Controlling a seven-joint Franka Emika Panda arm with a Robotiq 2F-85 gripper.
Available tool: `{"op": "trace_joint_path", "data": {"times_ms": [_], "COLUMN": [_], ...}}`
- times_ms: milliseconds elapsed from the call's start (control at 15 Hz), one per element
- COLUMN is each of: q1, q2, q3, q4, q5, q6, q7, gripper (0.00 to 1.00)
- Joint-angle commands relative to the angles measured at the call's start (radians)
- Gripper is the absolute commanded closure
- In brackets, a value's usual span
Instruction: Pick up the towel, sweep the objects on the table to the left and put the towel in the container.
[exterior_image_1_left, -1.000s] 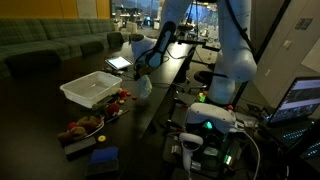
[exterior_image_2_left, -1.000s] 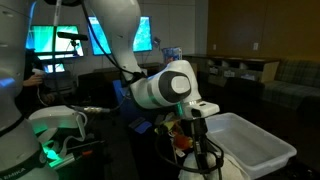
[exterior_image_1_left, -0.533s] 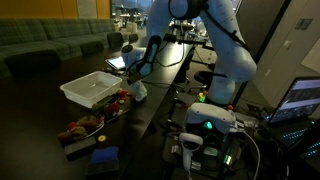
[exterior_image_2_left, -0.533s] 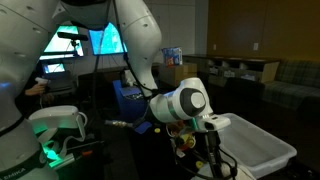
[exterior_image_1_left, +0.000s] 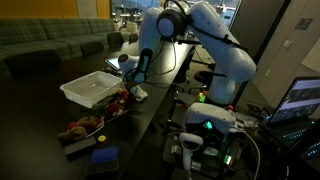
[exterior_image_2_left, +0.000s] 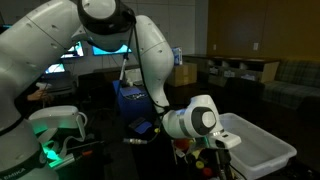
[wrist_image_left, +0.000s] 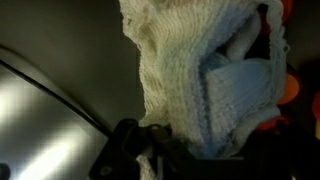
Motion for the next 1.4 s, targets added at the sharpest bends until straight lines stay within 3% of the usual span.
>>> {"op": "trace_joint_path", "data": {"times_ms": [0,733,1333], "q1": [-0.008,0.0,0.027], "q2": [0.082,0.092,0.026], "q3": [0.005,0.112,0.238], "q4": [0.079,0.043,-0.068], "q5": [0.083,0.348,0.541], "q6": [0.042,0.212,0.346], "q7": [-0.057,-0.319,-0.563], "gripper": [0.96,0.96,0.96]}}
